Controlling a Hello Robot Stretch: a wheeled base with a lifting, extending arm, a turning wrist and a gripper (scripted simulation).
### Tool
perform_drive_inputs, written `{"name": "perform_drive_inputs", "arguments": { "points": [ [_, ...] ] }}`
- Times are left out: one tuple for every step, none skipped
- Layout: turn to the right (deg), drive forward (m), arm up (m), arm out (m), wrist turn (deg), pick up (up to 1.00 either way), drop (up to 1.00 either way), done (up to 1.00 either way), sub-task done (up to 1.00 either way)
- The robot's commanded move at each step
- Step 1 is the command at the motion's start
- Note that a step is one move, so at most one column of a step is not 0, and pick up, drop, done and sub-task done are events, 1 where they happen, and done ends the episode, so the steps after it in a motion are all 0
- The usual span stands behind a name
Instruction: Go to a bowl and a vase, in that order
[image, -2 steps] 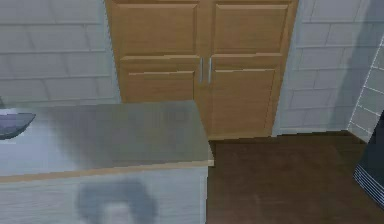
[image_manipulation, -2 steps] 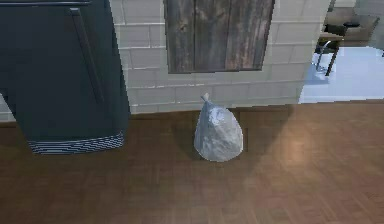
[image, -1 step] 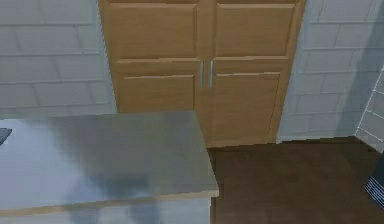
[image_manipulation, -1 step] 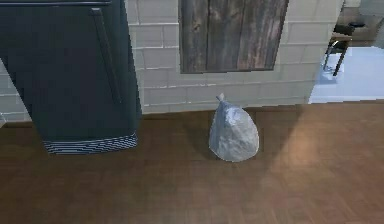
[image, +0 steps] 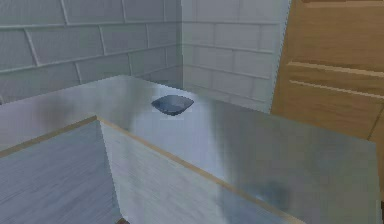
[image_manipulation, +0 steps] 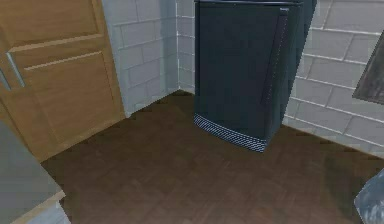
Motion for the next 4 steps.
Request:
{"name": "perform_drive_inputs", "arguments": {
  "points": [
    [0.0,0.0,0.0,0.0,0.0,0.0,0.0,0.0,1.0],
    [-45.0,0.0,0.0,0.0,0.0,0.0,0.0,0.0,0.0],
    [-45.0,0.0,0.0,0.0,0.0,0.0,0.0,0.0,0.0],
    [-45.0,0.0,0.0,0.0,0.0,0.0,0.0,0.0,0.0]
  ]
}}
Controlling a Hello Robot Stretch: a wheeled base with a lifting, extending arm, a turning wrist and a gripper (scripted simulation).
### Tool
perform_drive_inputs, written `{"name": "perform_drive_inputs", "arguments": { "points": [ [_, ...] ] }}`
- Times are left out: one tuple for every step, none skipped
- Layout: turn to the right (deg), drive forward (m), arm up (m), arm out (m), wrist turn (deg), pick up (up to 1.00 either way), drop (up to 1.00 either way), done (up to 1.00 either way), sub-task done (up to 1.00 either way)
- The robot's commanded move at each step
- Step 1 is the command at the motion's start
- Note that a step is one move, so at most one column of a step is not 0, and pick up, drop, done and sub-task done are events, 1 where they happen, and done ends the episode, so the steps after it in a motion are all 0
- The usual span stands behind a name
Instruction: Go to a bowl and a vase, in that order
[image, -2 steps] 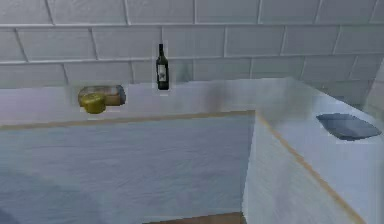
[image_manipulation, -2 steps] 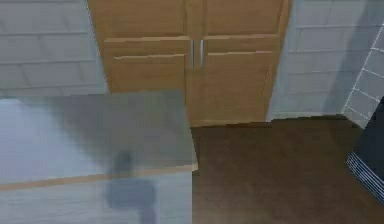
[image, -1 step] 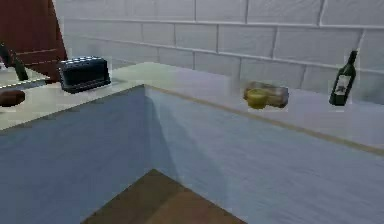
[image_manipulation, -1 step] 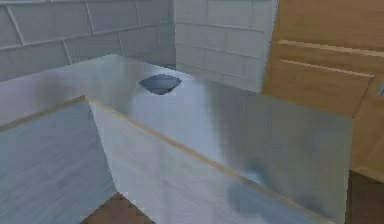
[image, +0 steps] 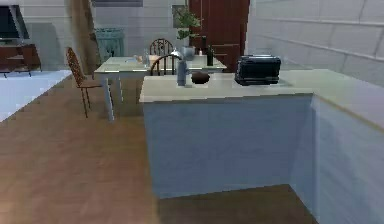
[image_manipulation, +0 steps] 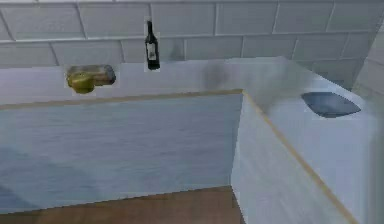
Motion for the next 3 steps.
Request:
{"name": "perform_drive_inputs", "arguments": {
  "points": [
    [-42.0,0.0,0.0,0.0,0.0,0.0,0.0,0.0,0.0],
    [0.0,1.0,0.0,0.0,0.0,0.0,0.0,0.0,0.0],
    [0.0,1.0,0.0,0.0,0.0,0.0,0.0,0.0,0.0]
  ]
}}
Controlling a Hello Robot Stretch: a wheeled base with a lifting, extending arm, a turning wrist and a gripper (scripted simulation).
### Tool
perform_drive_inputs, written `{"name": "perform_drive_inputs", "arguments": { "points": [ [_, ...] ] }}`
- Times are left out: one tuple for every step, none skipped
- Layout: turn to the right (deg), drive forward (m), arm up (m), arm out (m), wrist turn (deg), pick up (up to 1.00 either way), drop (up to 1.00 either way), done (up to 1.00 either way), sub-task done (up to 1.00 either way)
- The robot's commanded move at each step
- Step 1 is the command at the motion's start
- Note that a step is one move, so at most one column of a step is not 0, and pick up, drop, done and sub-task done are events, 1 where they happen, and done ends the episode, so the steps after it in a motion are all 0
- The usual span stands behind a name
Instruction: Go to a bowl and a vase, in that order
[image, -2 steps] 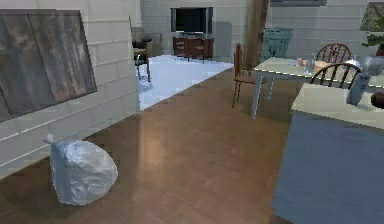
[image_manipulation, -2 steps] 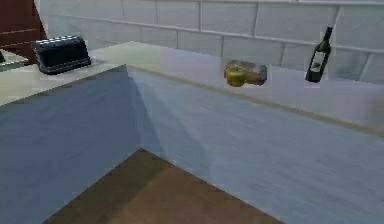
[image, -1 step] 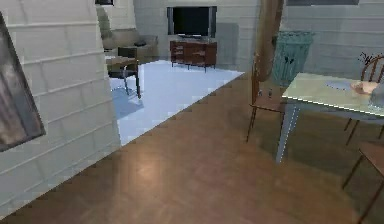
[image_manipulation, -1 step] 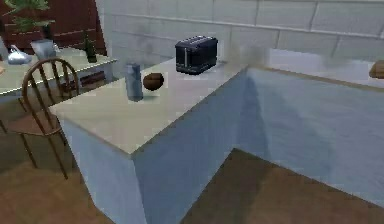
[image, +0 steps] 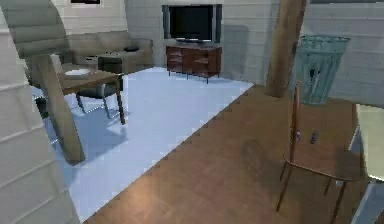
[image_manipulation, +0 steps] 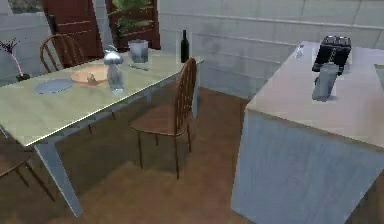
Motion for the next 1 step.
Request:
{"name": "perform_drive_inputs", "arguments": {
  "points": [
    [0.0,1.0,0.0,0.0,0.0,0.0,0.0,0.0,0.0]
  ]
}}
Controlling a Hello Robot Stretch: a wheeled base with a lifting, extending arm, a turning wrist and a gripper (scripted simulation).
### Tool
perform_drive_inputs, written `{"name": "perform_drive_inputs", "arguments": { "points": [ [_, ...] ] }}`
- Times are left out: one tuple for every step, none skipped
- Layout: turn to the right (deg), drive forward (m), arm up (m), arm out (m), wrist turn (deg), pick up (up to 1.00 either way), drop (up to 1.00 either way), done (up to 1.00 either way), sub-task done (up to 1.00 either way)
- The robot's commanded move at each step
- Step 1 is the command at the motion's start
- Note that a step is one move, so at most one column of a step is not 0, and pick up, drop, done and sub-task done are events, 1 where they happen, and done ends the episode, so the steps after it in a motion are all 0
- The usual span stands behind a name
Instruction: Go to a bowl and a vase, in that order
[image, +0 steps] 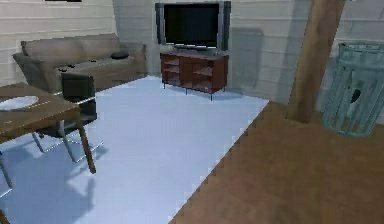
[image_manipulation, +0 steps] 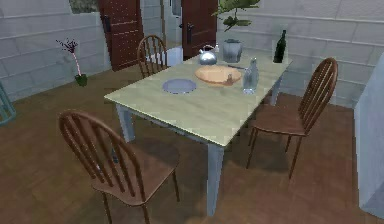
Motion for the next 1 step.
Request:
{"name": "perform_drive_inputs", "arguments": {
  "points": [
    [0.0,0.2,0.0,0.0,0.0,0.0,0.0,0.0,0.0]
  ]
}}
